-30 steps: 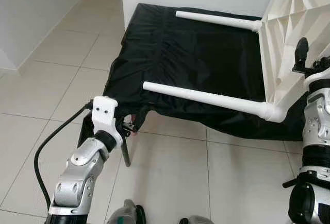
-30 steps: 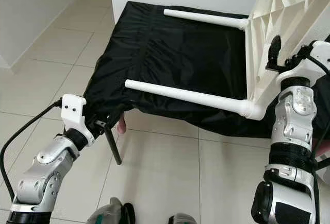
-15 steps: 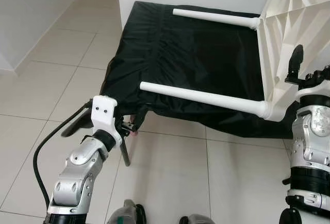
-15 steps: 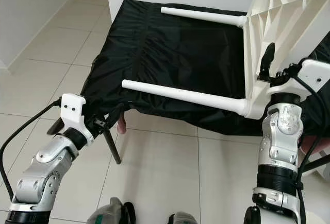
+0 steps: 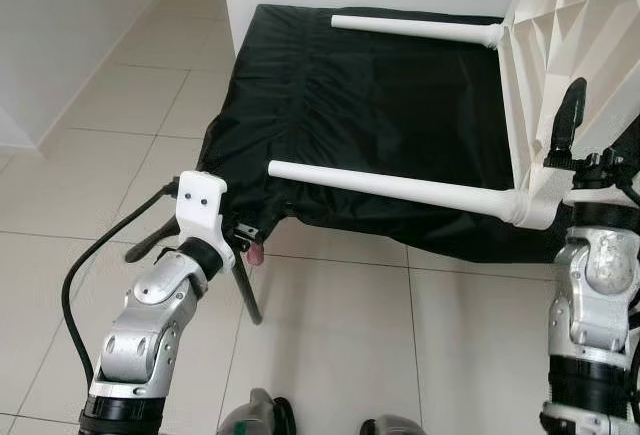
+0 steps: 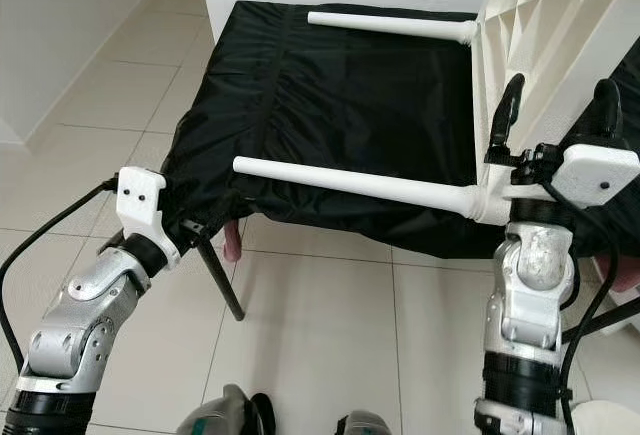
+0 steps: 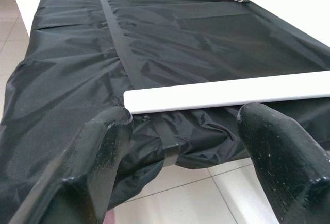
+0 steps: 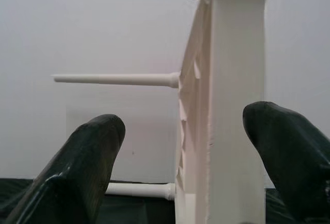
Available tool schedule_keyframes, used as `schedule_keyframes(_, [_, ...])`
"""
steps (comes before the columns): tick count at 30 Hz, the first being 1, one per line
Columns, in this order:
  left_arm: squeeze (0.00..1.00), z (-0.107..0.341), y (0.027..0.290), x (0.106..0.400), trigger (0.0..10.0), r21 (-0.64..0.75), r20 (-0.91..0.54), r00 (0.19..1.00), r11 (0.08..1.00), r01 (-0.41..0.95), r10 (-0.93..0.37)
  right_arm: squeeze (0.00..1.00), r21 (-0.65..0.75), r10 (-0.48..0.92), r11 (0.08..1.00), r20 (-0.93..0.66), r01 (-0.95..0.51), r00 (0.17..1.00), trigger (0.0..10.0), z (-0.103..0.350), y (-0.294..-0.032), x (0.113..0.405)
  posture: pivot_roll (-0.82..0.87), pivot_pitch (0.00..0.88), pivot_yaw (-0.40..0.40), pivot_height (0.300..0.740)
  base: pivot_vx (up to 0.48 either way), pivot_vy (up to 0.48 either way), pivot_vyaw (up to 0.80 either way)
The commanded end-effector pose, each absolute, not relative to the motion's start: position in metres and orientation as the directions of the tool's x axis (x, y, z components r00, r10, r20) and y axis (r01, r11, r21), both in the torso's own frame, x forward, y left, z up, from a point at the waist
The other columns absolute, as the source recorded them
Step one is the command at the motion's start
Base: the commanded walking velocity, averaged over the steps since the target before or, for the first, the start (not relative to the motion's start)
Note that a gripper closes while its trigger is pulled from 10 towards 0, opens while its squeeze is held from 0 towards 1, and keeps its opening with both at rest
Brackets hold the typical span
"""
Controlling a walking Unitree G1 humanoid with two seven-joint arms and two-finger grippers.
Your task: Building children table
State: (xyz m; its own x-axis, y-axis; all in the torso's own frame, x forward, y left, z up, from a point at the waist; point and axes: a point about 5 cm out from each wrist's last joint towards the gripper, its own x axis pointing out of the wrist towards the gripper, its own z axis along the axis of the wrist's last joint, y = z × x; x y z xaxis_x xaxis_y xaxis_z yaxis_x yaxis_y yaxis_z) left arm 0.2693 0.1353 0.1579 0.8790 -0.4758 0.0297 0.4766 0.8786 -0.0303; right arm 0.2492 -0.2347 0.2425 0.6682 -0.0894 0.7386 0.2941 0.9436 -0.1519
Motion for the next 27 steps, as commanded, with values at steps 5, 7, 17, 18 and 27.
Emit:
schedule_keyframes(5, [0.0, 0.159, 0.135, 0.272, 10.0, -0.021, 0.028, 0.867, 0.867, 0.498, -0.497, 0.0, -0.189, -0.011, 0.963, 0.684, 0.191, 0.73, 10.0, 0.229, -0.215, 0.25, -0.02, 0.057, 0.06, 0.74, 0.0, 0.0, 0.0])
schedule_keyframes(7, [0.0, 0.162, 0.135, 0.275, 10.0, 0.016, 0.043, 0.877, 0.878, 0.478, -0.478, 0.0, -0.192, 0.01, 0.971, 0.62, 0.139, 0.785, 10.0, 0.22, -0.209, 0.257, -0.01, 0.057, 0.035, 0.74, 0.0, 0.0, 0.0])
schedule_keyframes(17, [0.0, 0.17, 0.14, 0.279, 10.0, 0.011, 0.083, 0.927, 0.93, 0.366, -0.366, 0.0, -0.107, 0.175, 0.984, 0.403, -0.144, 0.898, 10.0, 0.201, -0.175, 0.279, 0.03, 0.068, -0.048, 0.74, 0.0, 0.0, 0.0])
schedule_keyframes(18, [0.0, 0.17, 0.14, 0.279, 10.0, 0.011, 0.083, 0.927, 0.93, 0.366, -0.366, 0.0, -0.107, 0.175, 0.984, 0.403, -0.144, 0.898, 10.0, 0.201, -0.175, 0.279, 0.03, 0.068, -0.048, 0.74, 0.0, 0.0, 0.0])
schedule_keyframes(27, [0.0, 0.172, 0.147, 0.289, 10.0, 0.052, 0.125, 0.953, 0.961, 0.271, -0.276, 0.0, -0.057, 0.133, 0.991, 0.298, -0.121, 0.945, 10.0, 0.191, -0.179, 0.296, 0.08, 0.059, -0.104, 0.74, 0.0, 0.0, 0.0])
